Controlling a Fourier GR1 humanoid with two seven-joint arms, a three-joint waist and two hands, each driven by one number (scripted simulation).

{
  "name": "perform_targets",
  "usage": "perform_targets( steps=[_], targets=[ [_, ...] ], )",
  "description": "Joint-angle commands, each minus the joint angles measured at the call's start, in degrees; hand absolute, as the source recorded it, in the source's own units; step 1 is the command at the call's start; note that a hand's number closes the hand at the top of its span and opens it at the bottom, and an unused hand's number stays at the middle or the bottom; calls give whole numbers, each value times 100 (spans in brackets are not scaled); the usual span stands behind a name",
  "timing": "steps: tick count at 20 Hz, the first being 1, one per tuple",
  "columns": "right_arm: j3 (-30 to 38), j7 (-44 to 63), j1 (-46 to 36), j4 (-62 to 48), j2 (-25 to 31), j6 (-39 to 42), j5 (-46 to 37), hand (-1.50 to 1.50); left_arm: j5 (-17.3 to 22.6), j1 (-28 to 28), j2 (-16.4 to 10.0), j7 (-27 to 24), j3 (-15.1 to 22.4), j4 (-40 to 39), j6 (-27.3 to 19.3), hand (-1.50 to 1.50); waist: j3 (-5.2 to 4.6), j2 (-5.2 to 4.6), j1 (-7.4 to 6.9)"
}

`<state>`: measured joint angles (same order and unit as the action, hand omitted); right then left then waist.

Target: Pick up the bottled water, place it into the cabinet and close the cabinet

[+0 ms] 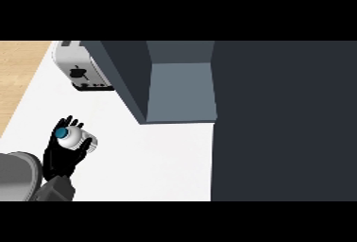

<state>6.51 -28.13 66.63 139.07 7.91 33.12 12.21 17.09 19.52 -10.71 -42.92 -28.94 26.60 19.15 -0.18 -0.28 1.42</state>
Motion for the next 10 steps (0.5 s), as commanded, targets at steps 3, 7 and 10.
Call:
perform_targets(
  steps=[3, 7, 10],
  targets=[
    [141, 458, 20, 878, 18, -30, 510, -150, 117, 83, -147, -136, -26, -234, 388, 150, 6, 8, -59],
    [102, 309, 119, 839, -27, 119, 495, -150, 81, 315, -27, -367, 2, -320, 114, 150, 6, 10, -35],
    [164, 47, 182, 587, -27, 268, 313, -150, -11, 230, 69, -846, 46, -157, -168, 150, 9, 25, -27]
  ],
)
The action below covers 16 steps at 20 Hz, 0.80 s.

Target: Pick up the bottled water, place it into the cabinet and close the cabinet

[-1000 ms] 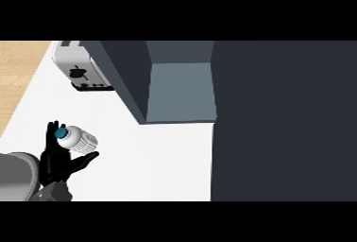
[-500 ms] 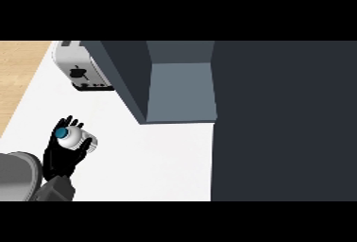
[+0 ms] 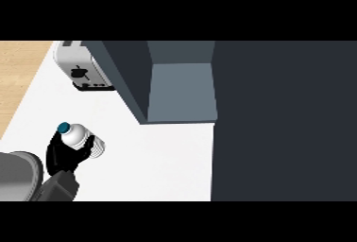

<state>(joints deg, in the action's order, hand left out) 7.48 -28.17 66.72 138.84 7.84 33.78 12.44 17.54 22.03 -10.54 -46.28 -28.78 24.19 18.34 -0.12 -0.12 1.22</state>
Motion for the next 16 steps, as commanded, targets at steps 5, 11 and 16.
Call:
perform_targets(
  steps=[5, 11, 16],
  targets=[
    [-168, 274, 42, 819, -118, -37, 241, -150, -527, -126, 877, -709, 721, 362, -91, 150, 7, 25, -61],
    [-166, 547, -282, 697, -51, -235, 459, -150, -418, -181, 1043, -501, 1422, 938, -210, 150, 14, 33, -162],
    [59, 483, -128, 801, 37, -222, 514, -150, -139, -222, 1051, 62, 2024, 1858, -376, 150, 17, 62, -187]
  ],
)
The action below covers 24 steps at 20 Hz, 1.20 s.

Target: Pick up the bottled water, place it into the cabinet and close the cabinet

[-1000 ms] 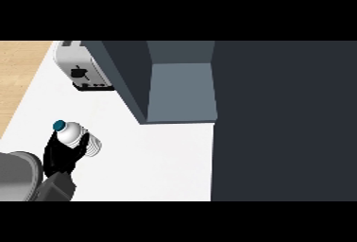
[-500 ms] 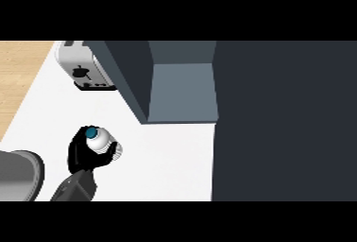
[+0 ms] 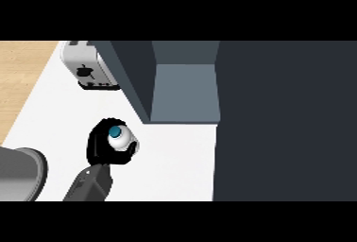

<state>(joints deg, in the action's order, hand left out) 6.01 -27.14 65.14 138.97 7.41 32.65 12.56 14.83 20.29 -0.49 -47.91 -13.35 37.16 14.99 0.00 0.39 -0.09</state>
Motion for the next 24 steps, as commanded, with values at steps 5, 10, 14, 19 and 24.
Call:
perform_targets(
  steps=[5, 10, 14, 19, 24],
  targets=[
    [-12, 283, -23, 621, 26, -37, 194, -150, 770, -461, 48, 760, 1645, 1760, -739, 150, 5, 40, -54],
    [203, 169, -225, 381, 38, -113, 321, -150, 1057, -543, 49, 1714, 2521, 3274, -1602, 150, 7, 28, -50],
    [317, 255, -29, 648, 150, -19, 513, -150, 1039, -640, 49, 2029, 3569, 4067, -2673, 150, 0, 5, 25],
    [32, 378, -178, 589, -29, -66, 386, -150, 924, -138, 49, 3099, 4177, 5057, -4112, 150, 0, -9, 63],
    [121, 499, -261, 652, -1, -42, 390, -150, 798, 656, 49, 3398, 4650, 4932, -5436, 150, -2, -32, 134]
  ],
)
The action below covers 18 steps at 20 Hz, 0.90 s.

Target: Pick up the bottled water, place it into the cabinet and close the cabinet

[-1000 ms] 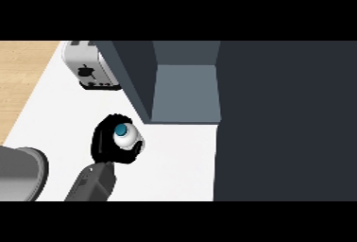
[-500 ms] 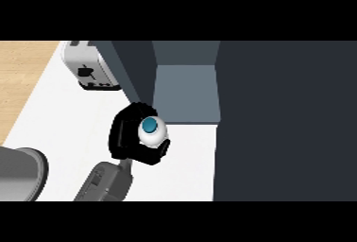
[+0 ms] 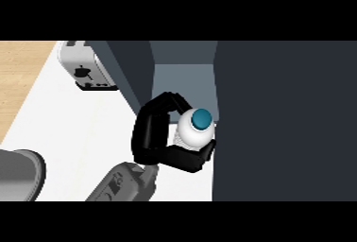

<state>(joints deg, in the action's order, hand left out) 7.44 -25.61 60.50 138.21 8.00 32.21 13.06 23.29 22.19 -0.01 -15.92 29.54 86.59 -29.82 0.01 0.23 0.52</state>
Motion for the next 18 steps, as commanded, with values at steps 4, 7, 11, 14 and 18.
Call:
perform_targets(
  steps=[4, 7, 11, 14, 18],
  targets=[
    [105, 414, -199, 455, -6, -34, 432, -150, 390, 1401, 1, 230, 483, -407, -1640, 150, -3, -32, 98],
    [447, 403, -288, 392, 173, 11, 745, -150, 356, 1873, 1, 229, 311, -1005, -1858, 150, -2, -45, 110],
    [272, 720, -211, 681, 56, -59, 761, -150, 226, 2102, 0, 355, 483, -1235, -2086, 150, -4, -42, 67],
    [365, 446, -189, 430, -51, 72, 645, -150, 235, 2267, 0, 315, 99, -1855, -1665, 150, -3, -38, 92],
    [511, 612, -191, 560, 59, 105, 906, -150, 444, 2463, 0, 36, 83, -2437, -1627, 150, -5, -54, 127]
  ],
)
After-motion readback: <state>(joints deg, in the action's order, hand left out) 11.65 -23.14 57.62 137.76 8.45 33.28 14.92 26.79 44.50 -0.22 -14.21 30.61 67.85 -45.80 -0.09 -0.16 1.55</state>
